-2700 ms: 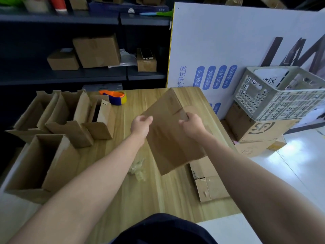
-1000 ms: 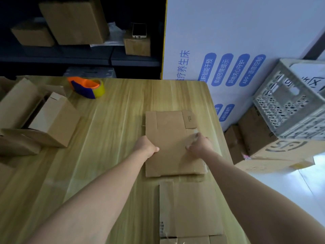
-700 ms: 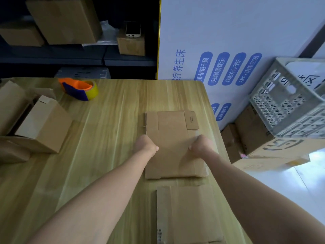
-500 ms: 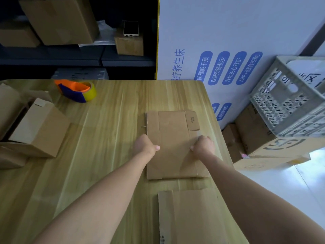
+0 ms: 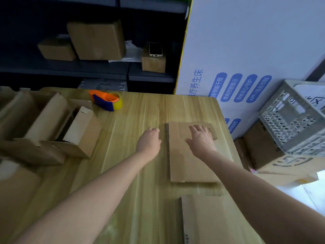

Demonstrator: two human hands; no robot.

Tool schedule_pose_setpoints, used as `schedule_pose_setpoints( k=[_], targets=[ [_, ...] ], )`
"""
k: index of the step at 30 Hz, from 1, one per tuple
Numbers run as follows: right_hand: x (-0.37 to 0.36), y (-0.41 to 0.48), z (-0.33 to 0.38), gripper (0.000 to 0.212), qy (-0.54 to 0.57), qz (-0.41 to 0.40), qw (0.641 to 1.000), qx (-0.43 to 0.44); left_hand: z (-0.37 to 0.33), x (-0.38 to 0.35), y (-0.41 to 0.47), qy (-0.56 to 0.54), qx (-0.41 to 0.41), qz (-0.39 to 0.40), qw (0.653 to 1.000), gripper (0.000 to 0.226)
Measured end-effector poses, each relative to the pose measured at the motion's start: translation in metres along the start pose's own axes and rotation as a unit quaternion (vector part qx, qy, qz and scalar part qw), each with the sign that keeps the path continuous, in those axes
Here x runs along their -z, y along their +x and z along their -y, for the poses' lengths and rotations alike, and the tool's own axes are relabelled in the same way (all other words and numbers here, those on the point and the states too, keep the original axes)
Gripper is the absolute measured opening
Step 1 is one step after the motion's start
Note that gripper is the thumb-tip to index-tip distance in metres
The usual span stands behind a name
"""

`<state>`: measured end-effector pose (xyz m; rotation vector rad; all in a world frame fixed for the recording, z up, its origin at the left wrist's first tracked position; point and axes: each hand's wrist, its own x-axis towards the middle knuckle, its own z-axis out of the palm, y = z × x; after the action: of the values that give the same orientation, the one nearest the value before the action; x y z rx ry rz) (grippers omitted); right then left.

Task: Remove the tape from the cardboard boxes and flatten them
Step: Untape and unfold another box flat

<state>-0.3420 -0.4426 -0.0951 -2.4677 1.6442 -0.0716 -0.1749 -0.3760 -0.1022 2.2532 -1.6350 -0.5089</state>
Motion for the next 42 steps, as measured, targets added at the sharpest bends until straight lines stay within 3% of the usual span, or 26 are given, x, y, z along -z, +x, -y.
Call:
schedule_pose_setpoints(
  k=[4, 9, 12, 16, 23, 29, 33, 36, 39, 42],
  targets=[
    [0.033, 0.011, 0.096, 0.050, -0.007, -0.047, 0.991, 0.126, 0.029, 0.085, -0.022, 0.109, -0.076, -0.079, 0.988, 0.032],
    [0.061, 0.007, 0.214, 0.052, 0.000, -0.088, 0.966, 0.241, 0.081, 0.185, -0.068, 0.155, -0.082, -0.162, 0.971, 0.031],
    [0.060, 0.002, 0.269, 0.055, 0.013, -0.075, 0.952, 0.298, 0.113, 0.229, -0.096, 0.163, -0.078, -0.199, 0.963, 0.035],
    [0.033, 0.006, 0.324, 0.057, -0.043, -0.002, 0.947, 0.320, 0.160, 0.262, -0.122, 0.154, -0.063, -0.194, 0.967, 0.042],
    [-0.032, 0.007, 0.372, 0.043, -0.128, 0.087, 0.955, 0.254, 0.226, 0.267, -0.150, 0.119, -0.059, -0.161, 0.978, 0.041],
    [-0.042, 0.003, 0.371, 0.033, -0.105, -0.003, 0.975, 0.197, 0.245, 0.251, -0.151, 0.106, -0.074, -0.138, 0.982, 0.038],
    [-0.001, 0.009, 0.352, 0.026, 0.000, -0.071, 0.987, 0.145, 0.230, 0.242, -0.143, 0.069, -0.086, -0.146, 0.983, 0.041],
    [0.038, 0.007, 0.332, 0.026, 0.117, -0.050, 0.990, 0.064, 0.210, 0.232, -0.133, 0.036, -0.081, -0.129, 0.988, 0.054],
    [0.069, -0.002, 0.307, 0.036, 0.277, -0.013, 0.961, -0.020, 0.189, 0.219, -0.125, 0.002, -0.059, -0.082, 0.995, 0.083],
    [0.091, -0.018, 0.279, 0.036, 0.350, -0.032, 0.934, -0.068, 0.164, 0.205, -0.120, -0.012, -0.045, -0.047, 0.998, 0.105]
  ],
)
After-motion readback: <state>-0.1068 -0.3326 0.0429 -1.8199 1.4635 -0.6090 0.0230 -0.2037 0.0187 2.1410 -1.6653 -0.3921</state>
